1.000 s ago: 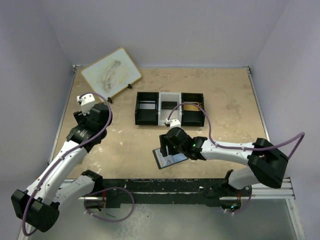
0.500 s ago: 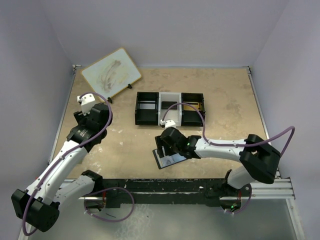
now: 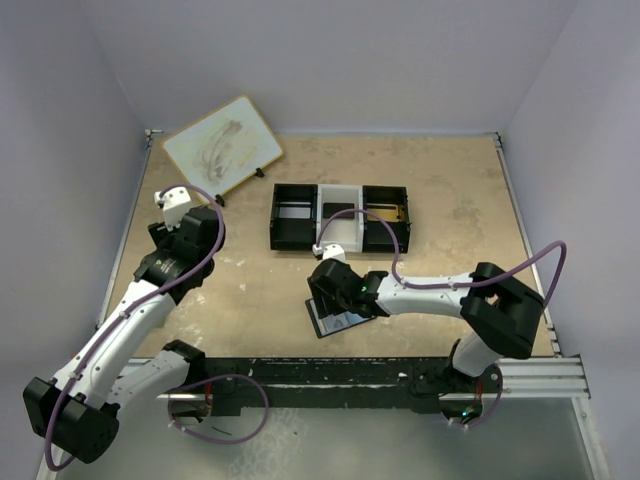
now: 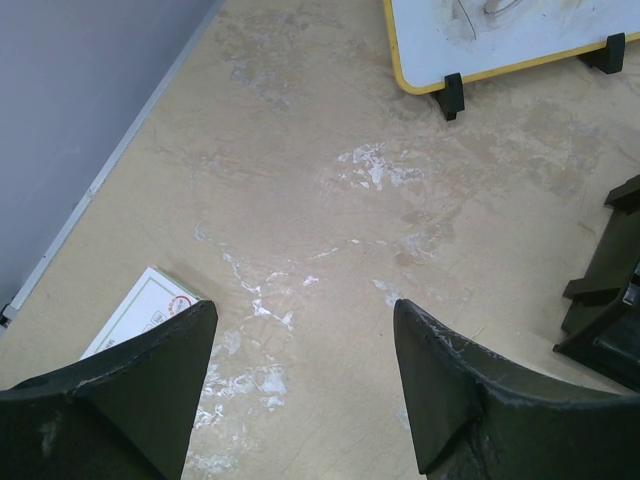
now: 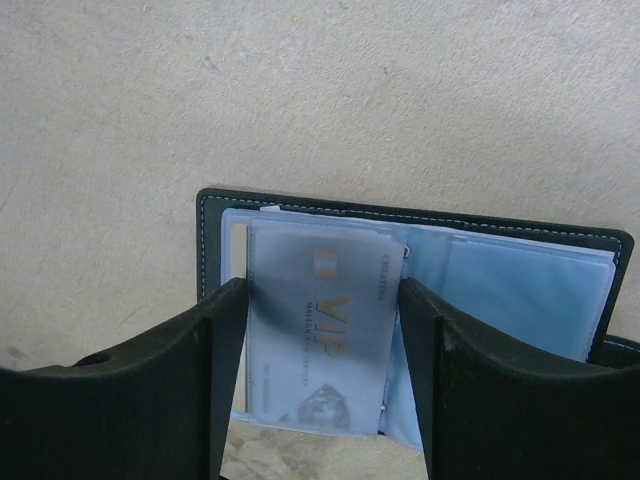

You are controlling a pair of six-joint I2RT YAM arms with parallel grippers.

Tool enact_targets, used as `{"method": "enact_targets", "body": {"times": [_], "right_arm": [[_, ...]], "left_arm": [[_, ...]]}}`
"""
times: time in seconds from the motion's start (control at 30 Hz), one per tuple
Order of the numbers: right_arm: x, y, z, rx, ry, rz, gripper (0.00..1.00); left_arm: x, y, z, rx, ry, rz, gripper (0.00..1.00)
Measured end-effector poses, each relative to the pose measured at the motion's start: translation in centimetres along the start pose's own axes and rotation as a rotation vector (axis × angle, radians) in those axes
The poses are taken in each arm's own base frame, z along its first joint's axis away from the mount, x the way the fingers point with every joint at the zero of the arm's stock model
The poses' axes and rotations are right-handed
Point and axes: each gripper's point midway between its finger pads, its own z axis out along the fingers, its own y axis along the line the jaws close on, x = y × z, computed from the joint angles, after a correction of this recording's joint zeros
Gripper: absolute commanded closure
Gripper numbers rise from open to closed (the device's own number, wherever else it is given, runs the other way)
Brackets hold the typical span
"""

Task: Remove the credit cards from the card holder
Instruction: Remove the credit card from the card holder.

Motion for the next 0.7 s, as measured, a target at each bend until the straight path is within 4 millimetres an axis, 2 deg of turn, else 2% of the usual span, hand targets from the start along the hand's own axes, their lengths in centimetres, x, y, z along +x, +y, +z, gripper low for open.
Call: {"method": "enact_targets", "body": {"times": [0.4,0.7], "right_arm": [[0.0,-0.1,-0.2,0.008,-0.008,0.05,0.53],[0.0,0.6,-1.4,-0.066,-0.035,0.126,0.55]], "left_arm": [[0.1,-0.1,0.0,0.007,0.006,0.001,0.32],[0.6,-1.2,-0.2,0.07,0.037,-0.008,0.32]]}}
